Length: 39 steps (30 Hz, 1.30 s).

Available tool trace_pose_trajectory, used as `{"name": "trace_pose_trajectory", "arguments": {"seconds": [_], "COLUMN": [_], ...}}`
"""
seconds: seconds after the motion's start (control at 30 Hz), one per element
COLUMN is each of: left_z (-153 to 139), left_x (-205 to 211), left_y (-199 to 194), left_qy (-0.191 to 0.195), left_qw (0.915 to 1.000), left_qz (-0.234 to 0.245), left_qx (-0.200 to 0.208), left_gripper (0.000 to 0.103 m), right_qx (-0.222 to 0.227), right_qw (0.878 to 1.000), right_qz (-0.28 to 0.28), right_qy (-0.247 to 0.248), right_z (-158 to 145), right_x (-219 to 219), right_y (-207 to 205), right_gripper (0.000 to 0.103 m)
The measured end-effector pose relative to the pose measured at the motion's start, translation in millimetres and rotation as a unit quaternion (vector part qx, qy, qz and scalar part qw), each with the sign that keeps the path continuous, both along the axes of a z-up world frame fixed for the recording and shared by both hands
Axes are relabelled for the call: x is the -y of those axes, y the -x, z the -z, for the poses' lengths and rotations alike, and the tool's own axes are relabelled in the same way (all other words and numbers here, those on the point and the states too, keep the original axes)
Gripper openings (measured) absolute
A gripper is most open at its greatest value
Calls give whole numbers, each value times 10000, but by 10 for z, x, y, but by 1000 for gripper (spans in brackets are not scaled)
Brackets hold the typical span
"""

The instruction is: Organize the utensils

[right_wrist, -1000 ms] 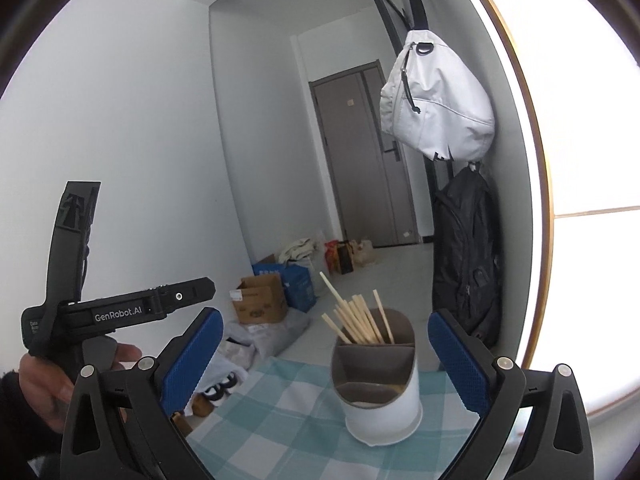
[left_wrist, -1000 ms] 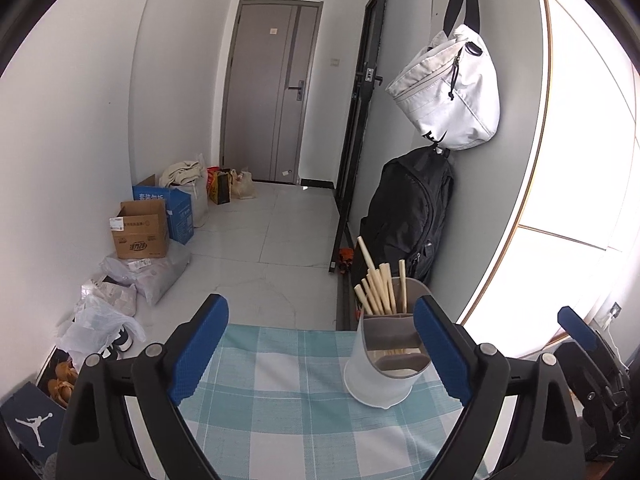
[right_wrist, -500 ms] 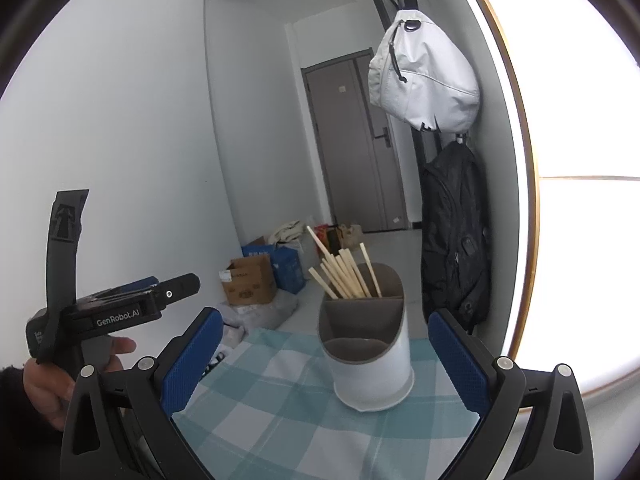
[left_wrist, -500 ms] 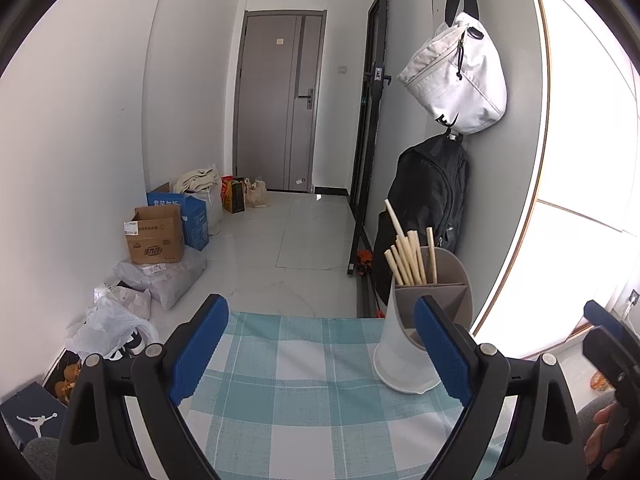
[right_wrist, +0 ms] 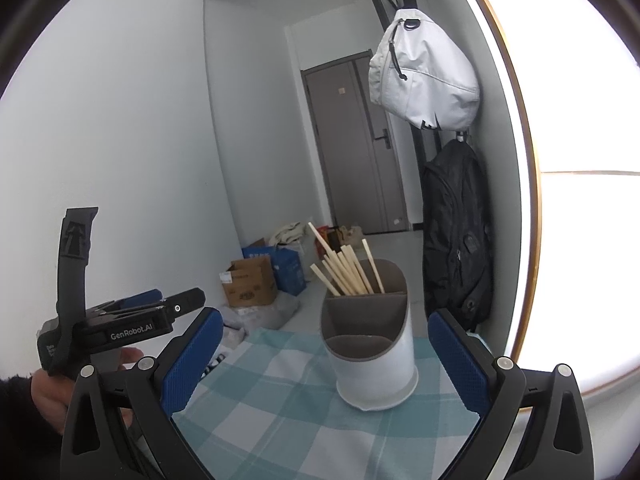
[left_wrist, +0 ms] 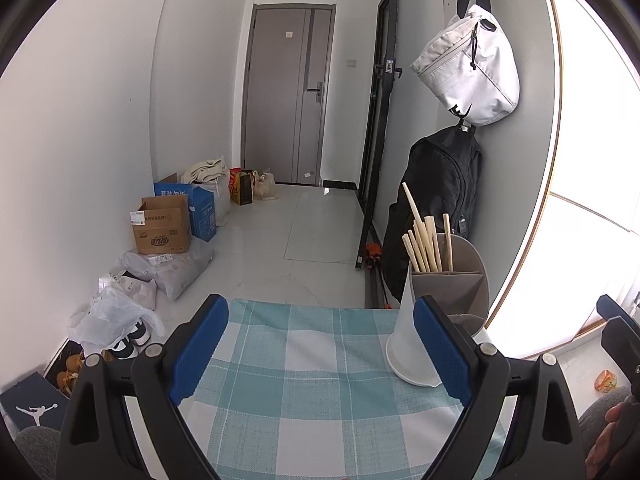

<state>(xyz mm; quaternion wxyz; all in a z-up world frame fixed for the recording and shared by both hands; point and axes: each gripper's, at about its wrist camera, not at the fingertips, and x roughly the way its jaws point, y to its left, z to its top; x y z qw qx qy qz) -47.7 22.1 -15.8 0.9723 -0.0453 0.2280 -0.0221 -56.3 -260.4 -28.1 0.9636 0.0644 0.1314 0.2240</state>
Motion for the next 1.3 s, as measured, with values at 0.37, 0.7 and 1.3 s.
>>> {"name": "trace_pose_trajectory", "arguments": {"seconds": [0.37, 0.7, 1.3], "left_z": [-7, -16, -15], "left_x": [-15, -6, 18], "left_y": [6, 28, 41], "left_qy": [23, 24, 17], "left_qw": [10000, 10000, 10000], "left_qz": [-50, -44, -10], "left_qx": [-18, 9, 27], "left_gripper": [91, 91, 91], "right_qx": [-16, -16, -52], "right_qw": [10000, 10000, 9999], "right_qz": [-8, -25, -72], "right_qy": [1, 14, 61], "right_z": [7, 16, 31], "right_x": [3, -5, -19], "right_y": [-8, -6, -36], "right_gripper": [103, 103, 103]}}
